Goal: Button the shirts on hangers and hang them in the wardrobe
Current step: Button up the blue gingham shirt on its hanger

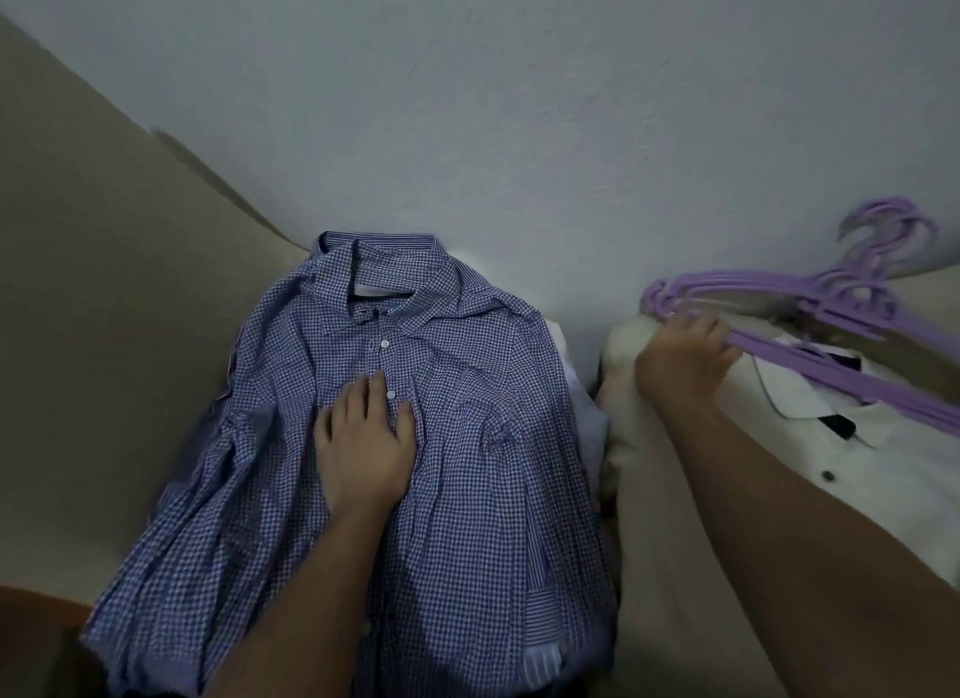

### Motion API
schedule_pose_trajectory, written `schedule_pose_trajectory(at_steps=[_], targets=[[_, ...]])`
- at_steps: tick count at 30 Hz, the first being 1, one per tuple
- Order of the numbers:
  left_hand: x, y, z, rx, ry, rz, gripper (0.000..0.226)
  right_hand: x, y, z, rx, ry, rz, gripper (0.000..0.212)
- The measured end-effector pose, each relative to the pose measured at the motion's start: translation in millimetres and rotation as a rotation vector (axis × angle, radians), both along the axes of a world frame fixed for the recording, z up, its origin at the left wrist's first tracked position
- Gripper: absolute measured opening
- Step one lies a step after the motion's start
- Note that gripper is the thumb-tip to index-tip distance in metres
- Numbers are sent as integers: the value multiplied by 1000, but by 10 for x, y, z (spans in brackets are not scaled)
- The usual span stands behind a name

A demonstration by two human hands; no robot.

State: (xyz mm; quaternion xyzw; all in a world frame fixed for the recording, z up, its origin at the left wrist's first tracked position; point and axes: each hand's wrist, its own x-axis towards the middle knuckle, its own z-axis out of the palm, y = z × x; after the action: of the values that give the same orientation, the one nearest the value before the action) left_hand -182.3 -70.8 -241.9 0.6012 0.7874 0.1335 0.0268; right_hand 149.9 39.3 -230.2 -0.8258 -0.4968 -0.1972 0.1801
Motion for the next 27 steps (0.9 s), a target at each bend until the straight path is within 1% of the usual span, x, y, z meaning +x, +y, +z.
schedule_pose_trajectory(at_steps=[1,4,7,10,14,17,23,27], targets=[[-2,-2,-10,6,9,3,64,88,-7,-34,-11,-17,9,19],[2,4,-24,9,28,11,67,288,52,-86,44,-215,34,11],[15,8,-26,3,39,9,72,398,161,-78,98,-325,48,16],[19,8,-22,2,39,14,72,449,204,-73,140,-341,57,20],[29,6,-22,5,38,21,71,490,242,-101,123,-370,87,18],[28,9,-28,5,40,23,70,538,242,-111,163,-363,76,17],[32,13,-30,4,40,25,71,560,210,-136,177,-342,167,23],[27,13,-31,1,39,24,72,602,242,-116,257,-431,236,15]])
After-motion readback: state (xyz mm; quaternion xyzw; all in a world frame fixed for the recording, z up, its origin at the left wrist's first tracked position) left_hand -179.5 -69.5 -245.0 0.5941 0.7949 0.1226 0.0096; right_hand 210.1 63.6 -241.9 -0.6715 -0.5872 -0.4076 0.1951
